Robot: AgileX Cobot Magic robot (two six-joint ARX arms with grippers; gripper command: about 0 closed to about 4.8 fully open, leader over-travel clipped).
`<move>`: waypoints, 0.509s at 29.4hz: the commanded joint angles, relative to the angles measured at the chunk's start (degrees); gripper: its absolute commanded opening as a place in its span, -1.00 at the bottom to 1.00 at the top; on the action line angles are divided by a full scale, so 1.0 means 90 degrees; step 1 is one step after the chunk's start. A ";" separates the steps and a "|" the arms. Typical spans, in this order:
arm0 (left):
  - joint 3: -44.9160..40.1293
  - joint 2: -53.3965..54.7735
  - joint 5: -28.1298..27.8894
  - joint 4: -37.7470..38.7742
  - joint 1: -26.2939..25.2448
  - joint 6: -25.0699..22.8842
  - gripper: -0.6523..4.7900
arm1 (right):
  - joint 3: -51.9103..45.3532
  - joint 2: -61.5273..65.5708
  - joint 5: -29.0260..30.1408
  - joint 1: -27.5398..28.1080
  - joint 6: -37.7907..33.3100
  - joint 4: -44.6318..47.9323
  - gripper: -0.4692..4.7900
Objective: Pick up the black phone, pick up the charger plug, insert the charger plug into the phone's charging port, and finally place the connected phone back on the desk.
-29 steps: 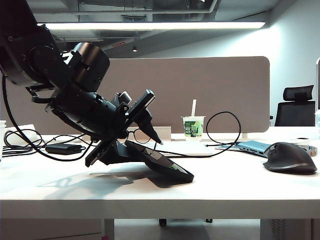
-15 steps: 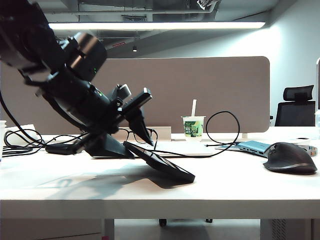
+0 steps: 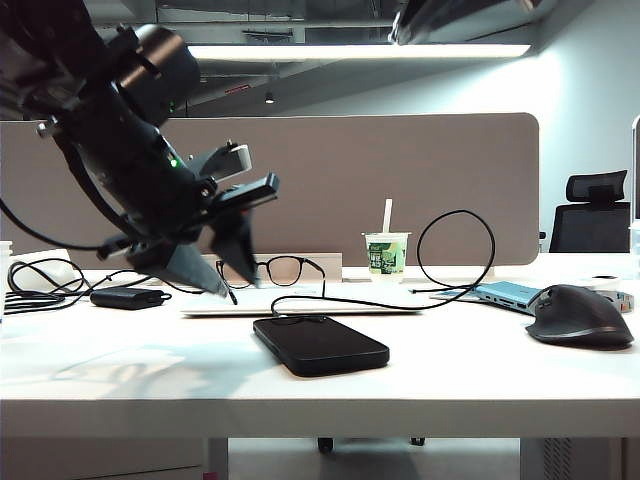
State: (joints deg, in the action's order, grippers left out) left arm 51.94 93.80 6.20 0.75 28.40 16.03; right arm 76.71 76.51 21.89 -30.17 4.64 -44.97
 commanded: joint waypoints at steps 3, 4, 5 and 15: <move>0.0012 -0.0593 0.0005 0.0396 0.0002 -0.0389 -0.78 | -0.0121 0.0289 -0.0080 -0.0372 -0.0024 0.0017 -0.85; 0.0012 -0.0704 0.0002 0.0454 0.0002 -0.0520 -0.78 | -0.0143 0.0338 -0.0170 -0.0471 -0.0070 0.0027 -0.85; 0.0012 -0.0857 0.0000 0.0556 0.0002 -0.0668 -0.78 | -0.0163 0.0418 -0.0352 -0.0617 -0.0134 0.0029 -0.85; 0.0010 -0.2229 -0.0306 0.1853 0.0005 -0.1139 -0.78 | -0.0272 0.0702 -0.2135 -0.1418 -0.0313 0.0185 -0.85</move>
State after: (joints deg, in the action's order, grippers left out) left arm 51.90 75.75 5.04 14.94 28.40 6.50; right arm 74.46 83.40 4.34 -42.89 2.74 -44.77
